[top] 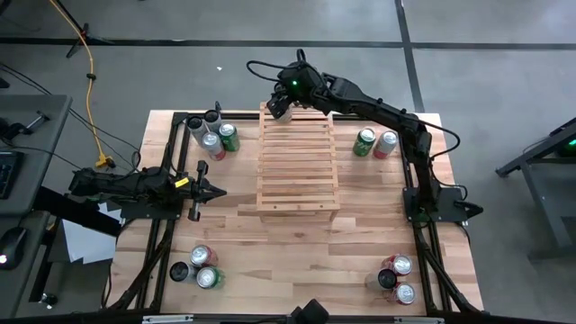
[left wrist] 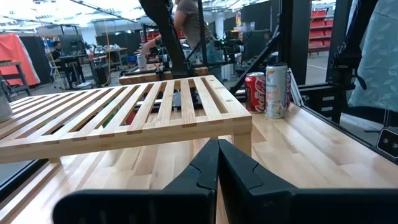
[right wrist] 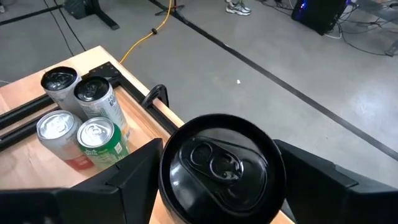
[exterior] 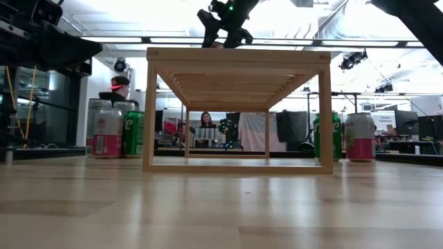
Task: Place canned beverage on shelf
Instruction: Put the top right white pink soda can on the shelf
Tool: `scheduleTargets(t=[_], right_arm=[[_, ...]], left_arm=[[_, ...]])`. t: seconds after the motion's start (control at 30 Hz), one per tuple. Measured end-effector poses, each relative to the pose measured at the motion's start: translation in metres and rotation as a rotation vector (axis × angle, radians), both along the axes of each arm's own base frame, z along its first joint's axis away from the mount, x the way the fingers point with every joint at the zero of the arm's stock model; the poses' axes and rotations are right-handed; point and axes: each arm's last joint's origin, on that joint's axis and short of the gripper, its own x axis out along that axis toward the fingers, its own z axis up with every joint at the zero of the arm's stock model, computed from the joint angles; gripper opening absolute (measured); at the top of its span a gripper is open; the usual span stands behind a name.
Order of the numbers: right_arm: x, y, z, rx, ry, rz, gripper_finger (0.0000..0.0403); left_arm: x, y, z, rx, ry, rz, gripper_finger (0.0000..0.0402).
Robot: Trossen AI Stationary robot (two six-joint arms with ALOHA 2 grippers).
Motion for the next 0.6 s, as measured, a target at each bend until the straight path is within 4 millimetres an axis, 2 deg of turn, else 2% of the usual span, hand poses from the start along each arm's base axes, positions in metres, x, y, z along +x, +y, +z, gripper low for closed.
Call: scheduleTargets(t=[0.27, 0.6], right_arm=[[0.0026, -0.0010, 0.0048, -0.022, -0.054, 0.000, 0.0280], [0.0025, -0.0015, 0.0053, -0.049, -0.038, -0.002, 0.0282]], left_arm=[[0.0000, 0.0000, 0.0000, 0.000, 0.000, 0.000, 0.0000], [0.0000, 0.0000, 0.0001, 0.000, 0.000, 0.000, 0.0000]])
